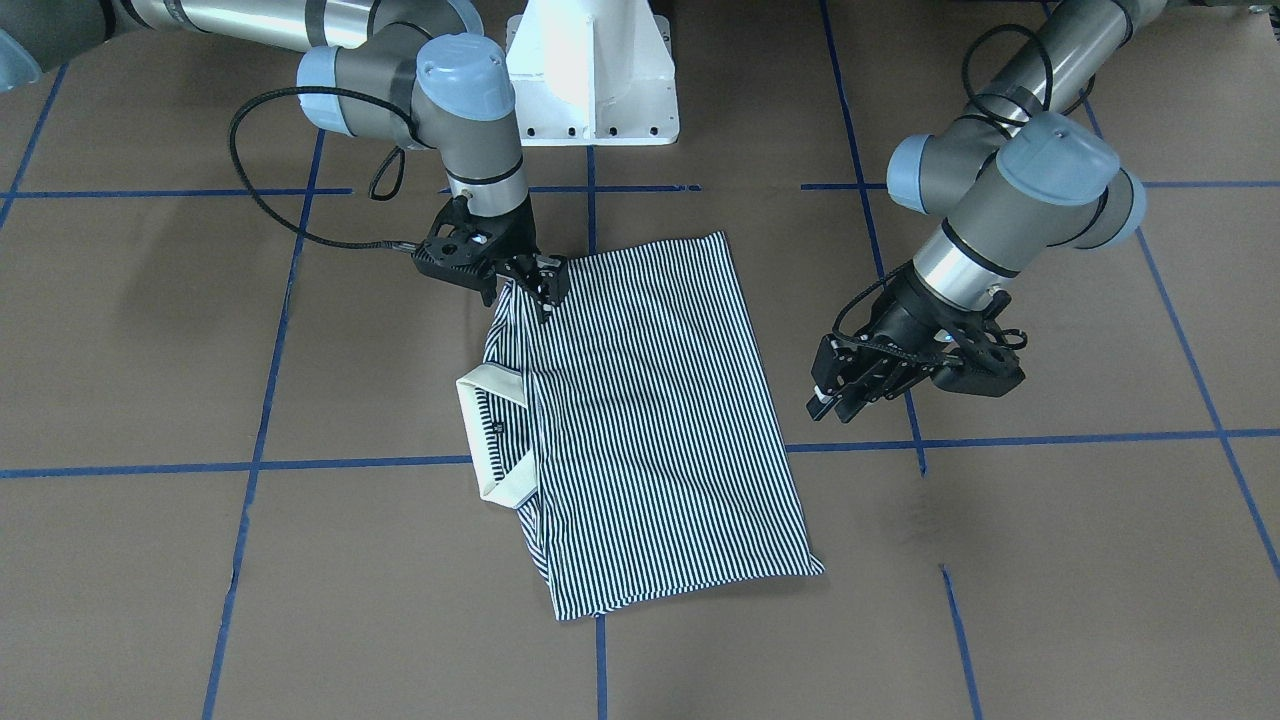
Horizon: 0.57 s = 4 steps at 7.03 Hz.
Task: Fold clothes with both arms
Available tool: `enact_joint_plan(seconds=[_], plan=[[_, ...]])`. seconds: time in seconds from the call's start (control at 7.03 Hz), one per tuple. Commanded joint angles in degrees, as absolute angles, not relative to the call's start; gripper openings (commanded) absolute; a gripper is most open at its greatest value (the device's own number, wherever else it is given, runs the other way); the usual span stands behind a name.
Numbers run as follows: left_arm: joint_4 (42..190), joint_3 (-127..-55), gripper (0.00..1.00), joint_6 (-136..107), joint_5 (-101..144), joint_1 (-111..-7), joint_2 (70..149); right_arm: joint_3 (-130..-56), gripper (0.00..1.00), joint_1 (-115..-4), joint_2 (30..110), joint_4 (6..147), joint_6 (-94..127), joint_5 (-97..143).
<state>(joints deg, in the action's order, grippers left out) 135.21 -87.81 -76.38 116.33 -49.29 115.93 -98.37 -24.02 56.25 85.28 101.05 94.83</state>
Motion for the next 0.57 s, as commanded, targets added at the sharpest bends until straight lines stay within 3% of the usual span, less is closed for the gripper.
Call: enact_joint_plan(seconds=[0.0, 0.43], plan=[[135.2, -87.8, 0.45, -76.4, 116.3, -49.3, 115.9, -98.5, 0.79, -20.8, 57.0, 85.2, 107.7, 93.3], [135.2, -87.9, 0.45, -76.4, 116.4, -49.3, 115.9, -97.9, 0.76, -20.0, 57.6, 85.9, 107.8, 93.5]])
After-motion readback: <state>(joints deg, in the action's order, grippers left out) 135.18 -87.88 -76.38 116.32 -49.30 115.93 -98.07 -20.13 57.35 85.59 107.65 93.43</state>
